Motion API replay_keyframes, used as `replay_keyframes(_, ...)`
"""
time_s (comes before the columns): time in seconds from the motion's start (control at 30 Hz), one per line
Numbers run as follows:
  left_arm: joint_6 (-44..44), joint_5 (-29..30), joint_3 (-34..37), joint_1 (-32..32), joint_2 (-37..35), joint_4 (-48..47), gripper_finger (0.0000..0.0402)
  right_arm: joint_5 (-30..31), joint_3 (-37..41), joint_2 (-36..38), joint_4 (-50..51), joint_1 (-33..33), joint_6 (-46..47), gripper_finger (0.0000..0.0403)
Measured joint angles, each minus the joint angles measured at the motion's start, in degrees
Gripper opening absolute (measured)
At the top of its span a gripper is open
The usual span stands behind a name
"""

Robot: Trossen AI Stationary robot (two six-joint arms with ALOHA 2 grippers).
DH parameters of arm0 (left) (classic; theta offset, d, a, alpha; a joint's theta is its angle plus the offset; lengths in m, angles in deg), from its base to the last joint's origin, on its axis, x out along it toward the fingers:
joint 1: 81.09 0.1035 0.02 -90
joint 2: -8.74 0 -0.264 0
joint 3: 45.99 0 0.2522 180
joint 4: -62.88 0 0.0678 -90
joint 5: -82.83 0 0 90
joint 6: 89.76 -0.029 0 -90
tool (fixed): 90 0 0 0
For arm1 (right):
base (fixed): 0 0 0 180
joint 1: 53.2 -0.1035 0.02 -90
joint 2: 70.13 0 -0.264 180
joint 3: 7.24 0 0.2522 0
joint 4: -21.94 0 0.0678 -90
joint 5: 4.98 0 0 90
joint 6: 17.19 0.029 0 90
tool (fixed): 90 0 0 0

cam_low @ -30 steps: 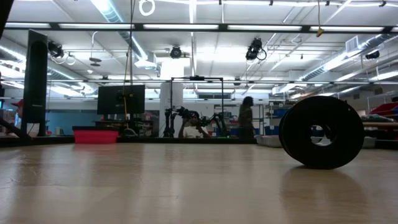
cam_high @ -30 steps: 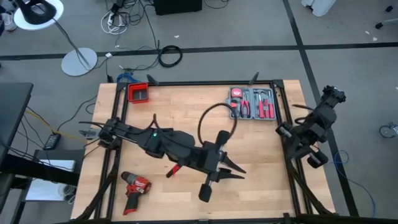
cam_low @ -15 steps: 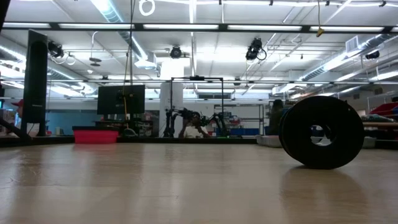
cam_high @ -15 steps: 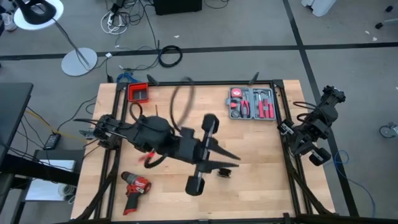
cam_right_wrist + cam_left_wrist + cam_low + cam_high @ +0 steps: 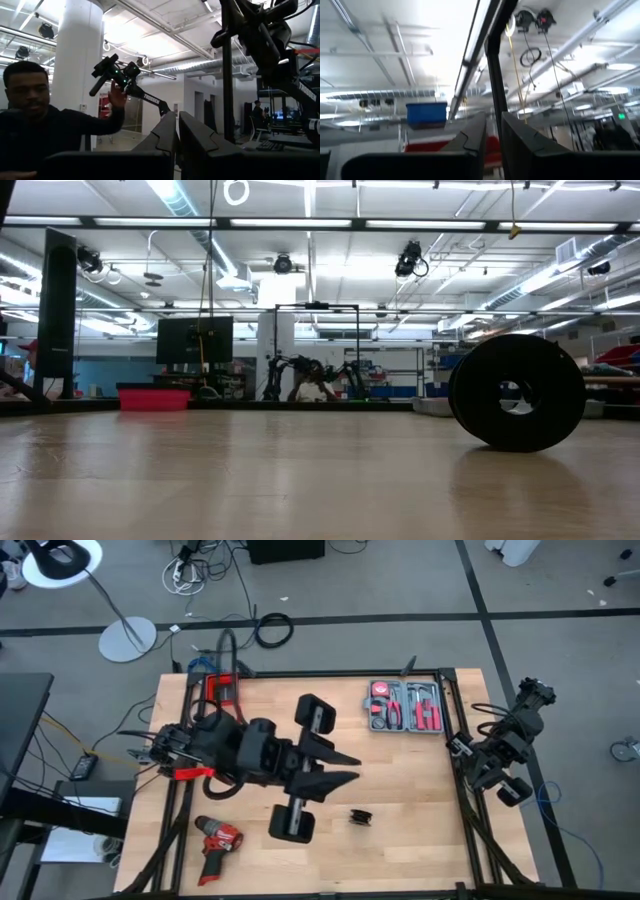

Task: Coil cords
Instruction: Return to Home Position

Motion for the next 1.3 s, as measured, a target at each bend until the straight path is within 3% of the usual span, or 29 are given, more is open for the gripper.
replay_keyframes(0.2,0.0,0.0,0.0,0.0,0.0,3.9,0.0063,0.0,0.0,0.0,0.0,0.0,0.0,0.0025)
replay_keyframes(1.3,0.1,0.6,0.0,1.6,-3.8,5.2,0.0063,-0.1,0.0,0.0,0.0,0.0,0.0,0.0025)
